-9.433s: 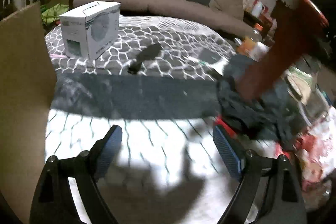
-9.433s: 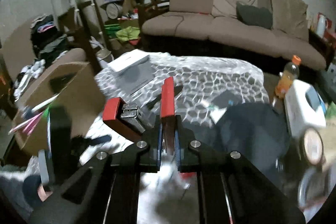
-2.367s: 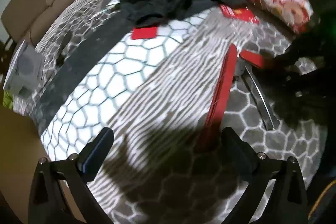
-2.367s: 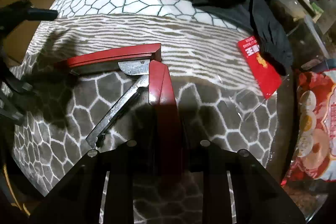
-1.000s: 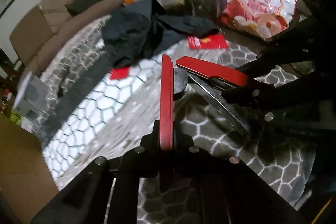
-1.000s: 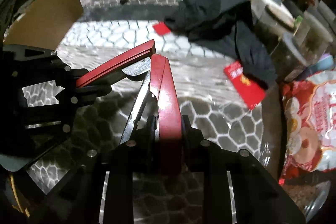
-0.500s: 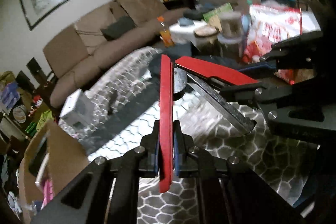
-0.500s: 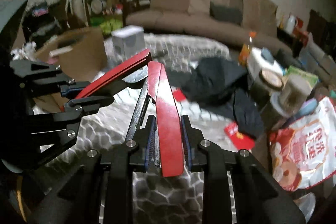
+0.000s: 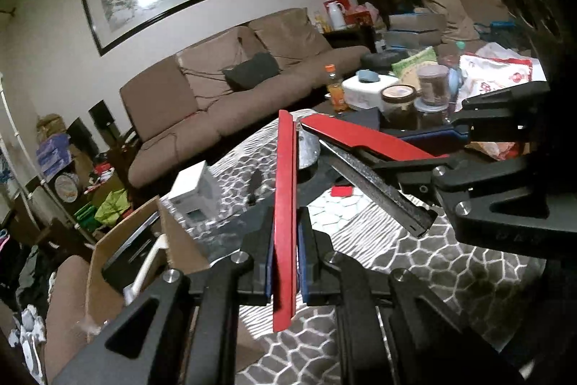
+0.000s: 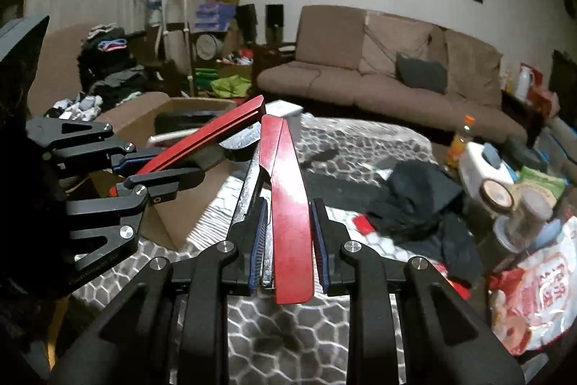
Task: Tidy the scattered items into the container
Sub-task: 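Close the left tool on the stapler's other arm while the right tool holds it, then carry the red stapler with both tools over the cardboard box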
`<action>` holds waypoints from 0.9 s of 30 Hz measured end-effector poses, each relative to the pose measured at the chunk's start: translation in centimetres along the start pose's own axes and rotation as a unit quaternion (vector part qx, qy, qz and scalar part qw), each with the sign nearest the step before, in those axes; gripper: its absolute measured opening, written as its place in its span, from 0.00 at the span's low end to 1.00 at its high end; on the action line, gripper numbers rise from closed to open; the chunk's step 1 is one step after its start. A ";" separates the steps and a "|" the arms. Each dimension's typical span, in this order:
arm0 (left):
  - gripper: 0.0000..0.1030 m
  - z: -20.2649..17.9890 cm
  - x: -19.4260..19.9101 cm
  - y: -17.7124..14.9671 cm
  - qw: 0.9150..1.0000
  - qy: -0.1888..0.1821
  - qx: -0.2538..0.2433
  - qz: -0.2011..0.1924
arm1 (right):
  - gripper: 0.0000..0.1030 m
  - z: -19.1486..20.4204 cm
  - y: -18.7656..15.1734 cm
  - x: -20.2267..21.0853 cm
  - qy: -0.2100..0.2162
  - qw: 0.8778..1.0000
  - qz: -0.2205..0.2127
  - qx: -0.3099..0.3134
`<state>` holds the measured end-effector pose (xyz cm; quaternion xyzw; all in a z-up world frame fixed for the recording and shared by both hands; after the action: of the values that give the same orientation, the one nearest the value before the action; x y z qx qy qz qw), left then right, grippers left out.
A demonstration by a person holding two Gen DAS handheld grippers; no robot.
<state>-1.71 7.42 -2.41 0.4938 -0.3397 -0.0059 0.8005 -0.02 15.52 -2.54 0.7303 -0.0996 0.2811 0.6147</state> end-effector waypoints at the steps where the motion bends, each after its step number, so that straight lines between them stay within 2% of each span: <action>1: 0.10 0.5 0.3 -0.2 1.000 0.004 0.003 0.000 | 0.22 0.5 0.2 -0.1 0.003 1.000 -0.002 0.001; 9: 0.10 3.7 3.4 -1.2 0.998 0.057 0.002 -0.019 | 0.22 5.6 2.4 -0.2 0.025 0.999 -0.025 0.017; 16: 0.10 6.5 5.4 -2.3 0.997 0.063 0.034 -0.020 | 0.22 9.2 3.9 0.2 0.034 0.998 -0.042 0.028; 27: 0.10 10.8 7.6 -2.9 0.991 0.103 0.079 -0.036 | 0.22 14.2 7.3 0.1 0.035 0.995 -0.068 0.067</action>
<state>-0.83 -5.17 2.45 0.5655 -0.2365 0.0434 0.7889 0.59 0.33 2.47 0.7644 -0.0089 0.2703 0.5852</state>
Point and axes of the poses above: each gripper's, at about its wrist camera, not at the fingertips, and x roughly against the way its jaws point, z to its left, y to its top, the point moved 10 cm from there along -x, roughly the way its jaws point, and after that the axes turned 5 degrees about -y, right-handed, at the moved point
